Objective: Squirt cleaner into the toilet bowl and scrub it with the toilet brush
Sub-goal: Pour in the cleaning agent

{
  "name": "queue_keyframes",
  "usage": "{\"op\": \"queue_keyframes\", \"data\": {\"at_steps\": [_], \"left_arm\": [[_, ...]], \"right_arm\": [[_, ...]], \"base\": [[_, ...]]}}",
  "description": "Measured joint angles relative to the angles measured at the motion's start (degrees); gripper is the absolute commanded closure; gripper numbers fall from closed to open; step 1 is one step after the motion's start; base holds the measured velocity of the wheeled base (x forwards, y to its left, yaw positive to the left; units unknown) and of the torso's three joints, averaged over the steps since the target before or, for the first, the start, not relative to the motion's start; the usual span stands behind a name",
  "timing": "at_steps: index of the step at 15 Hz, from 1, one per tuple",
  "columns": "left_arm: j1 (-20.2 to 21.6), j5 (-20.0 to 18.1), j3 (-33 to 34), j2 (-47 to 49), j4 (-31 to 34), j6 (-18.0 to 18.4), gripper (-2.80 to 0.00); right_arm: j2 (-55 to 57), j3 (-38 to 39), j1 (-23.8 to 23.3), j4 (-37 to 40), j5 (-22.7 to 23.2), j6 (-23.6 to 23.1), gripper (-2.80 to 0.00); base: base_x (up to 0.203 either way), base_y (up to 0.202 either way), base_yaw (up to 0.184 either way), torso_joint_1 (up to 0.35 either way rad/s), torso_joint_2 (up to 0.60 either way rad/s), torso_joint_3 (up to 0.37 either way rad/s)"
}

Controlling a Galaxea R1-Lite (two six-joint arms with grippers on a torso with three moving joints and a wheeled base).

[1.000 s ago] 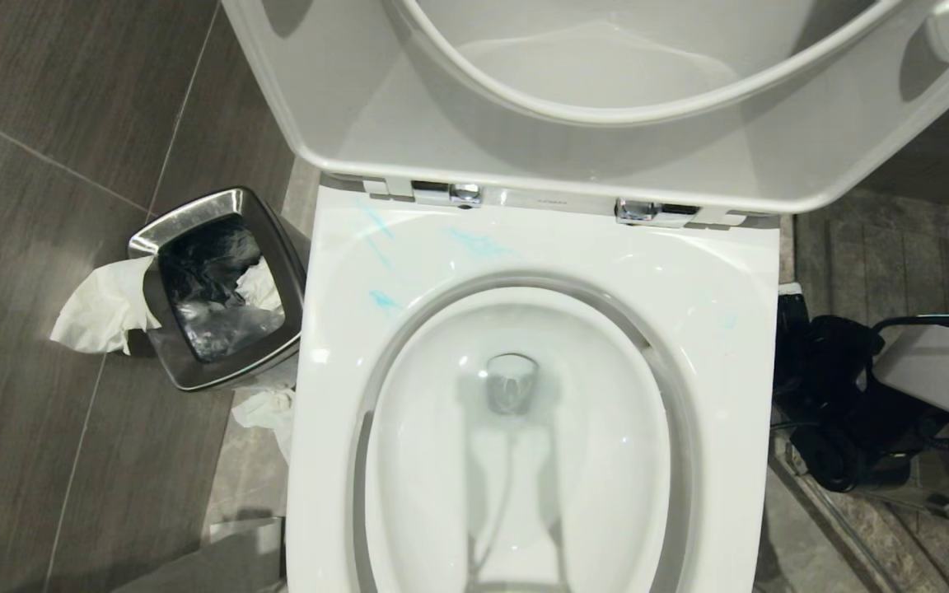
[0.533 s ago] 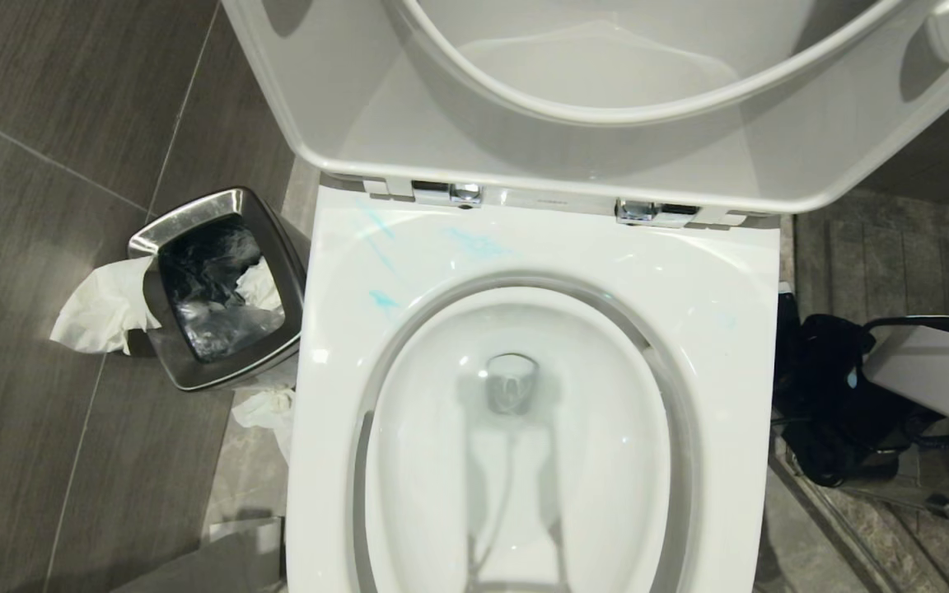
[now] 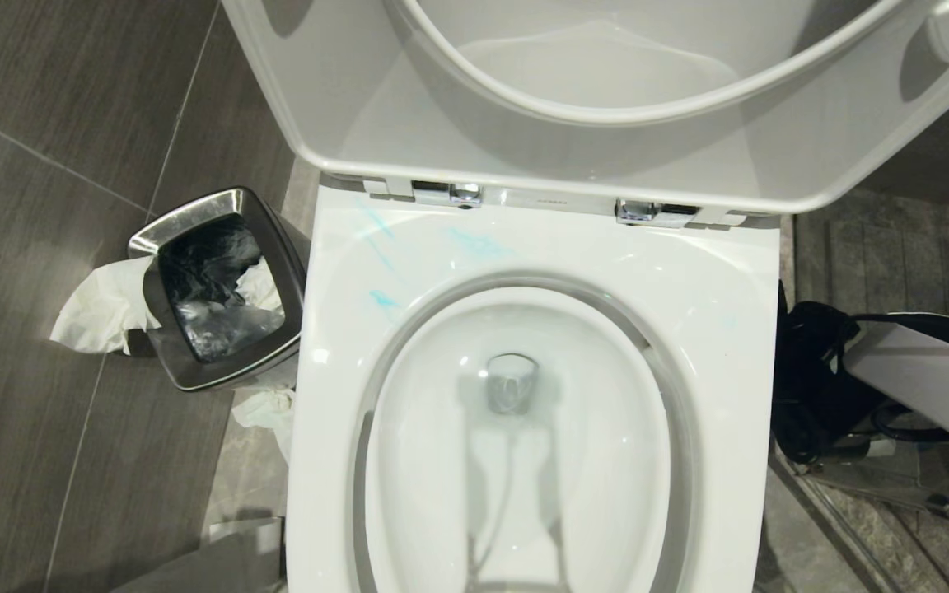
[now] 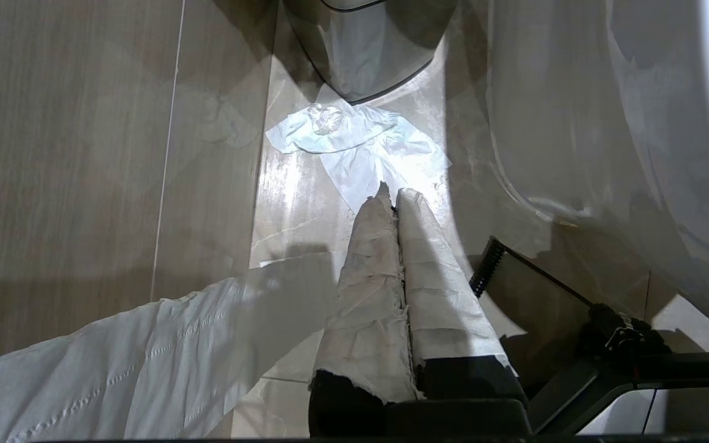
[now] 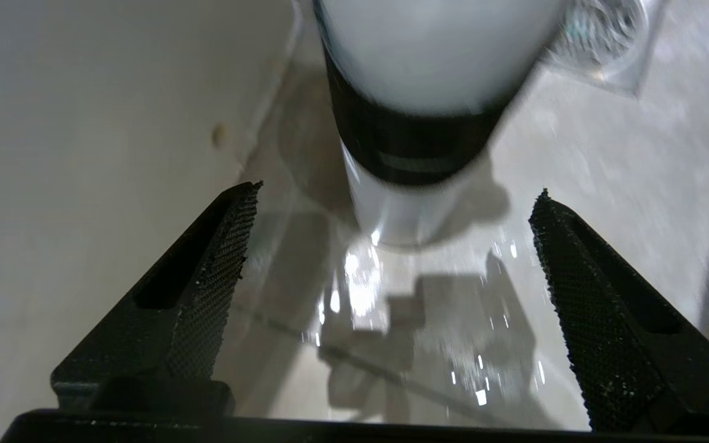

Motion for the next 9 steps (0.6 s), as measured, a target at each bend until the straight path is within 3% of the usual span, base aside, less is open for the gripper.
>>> {"op": "queue_keyframes", "data": {"at_steps": [4, 9], "left_arm": [[0.0, 0.0, 0.0, 0.0, 0.0, 0.0, 0.00], [0.0, 0.0, 0.0, 0.0, 0.0, 0.0, 0.00]], "right_arm": [[3.1, -5.6, 0.0, 0.0, 4.3, -1.2, -2.80], [5.7, -11.9, -0.1, 0.0, 6.3, -2.0, -2.80]], "base": [[0.000, 0.000, 0.000, 0.000, 0.00, 0.000], [0.000, 0.000, 0.000, 0.000, 0.00, 0.000]]}}
